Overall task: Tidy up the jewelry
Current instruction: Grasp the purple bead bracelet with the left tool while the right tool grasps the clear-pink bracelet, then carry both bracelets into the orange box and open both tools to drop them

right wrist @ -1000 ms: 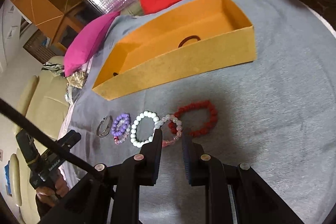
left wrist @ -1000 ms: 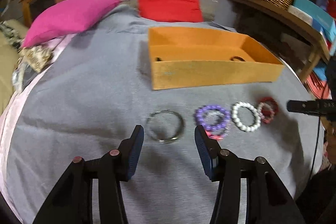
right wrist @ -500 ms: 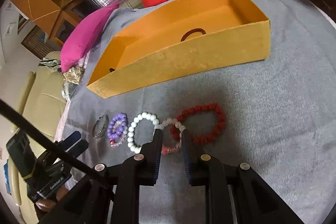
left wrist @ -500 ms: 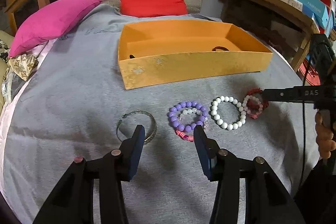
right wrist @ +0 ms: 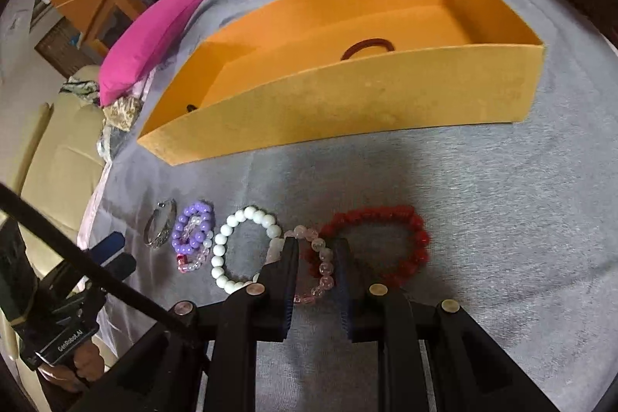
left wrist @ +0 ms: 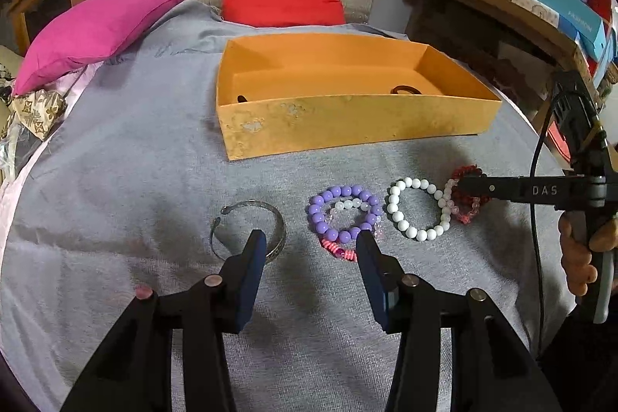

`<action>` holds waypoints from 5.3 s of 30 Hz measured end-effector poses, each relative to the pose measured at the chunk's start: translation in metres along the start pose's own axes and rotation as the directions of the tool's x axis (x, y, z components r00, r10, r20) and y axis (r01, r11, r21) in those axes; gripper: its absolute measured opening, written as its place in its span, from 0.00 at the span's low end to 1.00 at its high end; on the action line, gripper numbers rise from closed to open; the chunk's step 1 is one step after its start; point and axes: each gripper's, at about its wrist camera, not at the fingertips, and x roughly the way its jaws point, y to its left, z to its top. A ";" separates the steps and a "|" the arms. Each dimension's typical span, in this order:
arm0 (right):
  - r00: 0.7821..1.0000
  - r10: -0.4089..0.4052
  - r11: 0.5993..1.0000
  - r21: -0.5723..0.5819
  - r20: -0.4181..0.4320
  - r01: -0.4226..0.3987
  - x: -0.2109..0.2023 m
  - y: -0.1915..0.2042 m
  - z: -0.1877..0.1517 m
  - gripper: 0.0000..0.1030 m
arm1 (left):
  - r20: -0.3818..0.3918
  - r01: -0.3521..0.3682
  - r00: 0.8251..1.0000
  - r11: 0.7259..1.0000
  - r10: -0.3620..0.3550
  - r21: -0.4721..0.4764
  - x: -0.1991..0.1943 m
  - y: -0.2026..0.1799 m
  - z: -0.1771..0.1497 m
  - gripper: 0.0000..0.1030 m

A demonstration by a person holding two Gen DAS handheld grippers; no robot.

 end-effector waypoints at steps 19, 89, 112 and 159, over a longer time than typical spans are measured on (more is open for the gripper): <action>0.996 0.040 0.999 0.020 0.075 -0.042 -0.025 -0.005 -0.002 0.08 | -0.080 0.057 0.995 0.998 -0.056 0.005 0.033 -0.016 0.008 0.52; 0.964 0.185 0.979 0.052 0.190 -0.198 -0.047 0.015 -0.009 0.08 | 0.110 0.098 0.990 0.985 -0.083 -0.139 0.003 0.032 0.035 0.09; 0.874 0.242 0.942 0.114 0.421 -0.316 -0.088 -0.007 0.031 0.09 | 0.277 0.280 0.930 0.955 -0.243 -0.101 -0.020 0.041 0.070 0.09; 0.917 0.037 0.973 0.197 0.396 -0.125 -0.025 -0.019 0.106 0.36 | 0.174 0.147 0.977 0.983 -0.127 -0.106 0.046 0.000 0.141 0.36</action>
